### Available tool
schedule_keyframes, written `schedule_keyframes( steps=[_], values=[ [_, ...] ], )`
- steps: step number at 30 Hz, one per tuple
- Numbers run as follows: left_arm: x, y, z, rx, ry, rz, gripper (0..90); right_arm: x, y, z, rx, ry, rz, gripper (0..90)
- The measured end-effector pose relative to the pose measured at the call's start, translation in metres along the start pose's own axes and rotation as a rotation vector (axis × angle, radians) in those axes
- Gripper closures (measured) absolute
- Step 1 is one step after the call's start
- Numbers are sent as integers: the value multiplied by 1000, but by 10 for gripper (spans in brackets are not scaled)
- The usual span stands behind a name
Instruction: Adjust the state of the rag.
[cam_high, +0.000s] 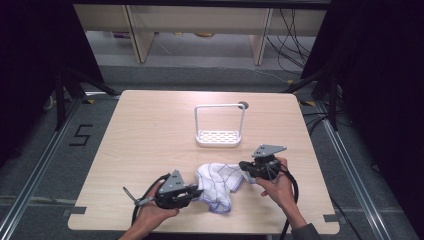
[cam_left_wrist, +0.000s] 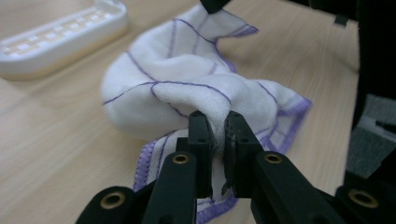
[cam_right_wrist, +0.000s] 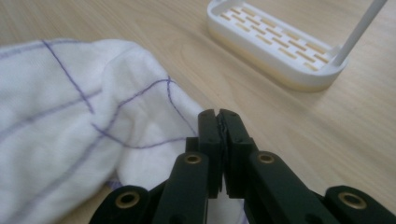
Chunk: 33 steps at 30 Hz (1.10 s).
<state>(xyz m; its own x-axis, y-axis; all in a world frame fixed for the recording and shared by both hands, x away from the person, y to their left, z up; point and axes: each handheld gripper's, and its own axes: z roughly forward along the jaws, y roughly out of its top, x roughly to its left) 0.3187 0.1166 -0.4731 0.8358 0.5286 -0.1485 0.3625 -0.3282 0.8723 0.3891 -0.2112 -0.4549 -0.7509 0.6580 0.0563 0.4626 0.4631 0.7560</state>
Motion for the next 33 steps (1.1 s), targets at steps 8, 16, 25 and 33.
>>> schedule_keyframes(
  steps=[8, 16, 25, 33],
  values=[
    [58, -13, 10, 74, 125, -41, 819, -11, -8, 3, 60, -31, 7, 883],
    [73, -16, 16, 92, 199, -68, 654, -17, -11, 17, 128, -100, 33, 715],
    [12, -9, -13, 17, 98, -118, 434, -6, -19, -32, 30, -135, 6, 551],
    [-33, -9, 26, 62, 24, -39, 387, -9, -33, -27, 68, -110, 72, 539]
  ],
)
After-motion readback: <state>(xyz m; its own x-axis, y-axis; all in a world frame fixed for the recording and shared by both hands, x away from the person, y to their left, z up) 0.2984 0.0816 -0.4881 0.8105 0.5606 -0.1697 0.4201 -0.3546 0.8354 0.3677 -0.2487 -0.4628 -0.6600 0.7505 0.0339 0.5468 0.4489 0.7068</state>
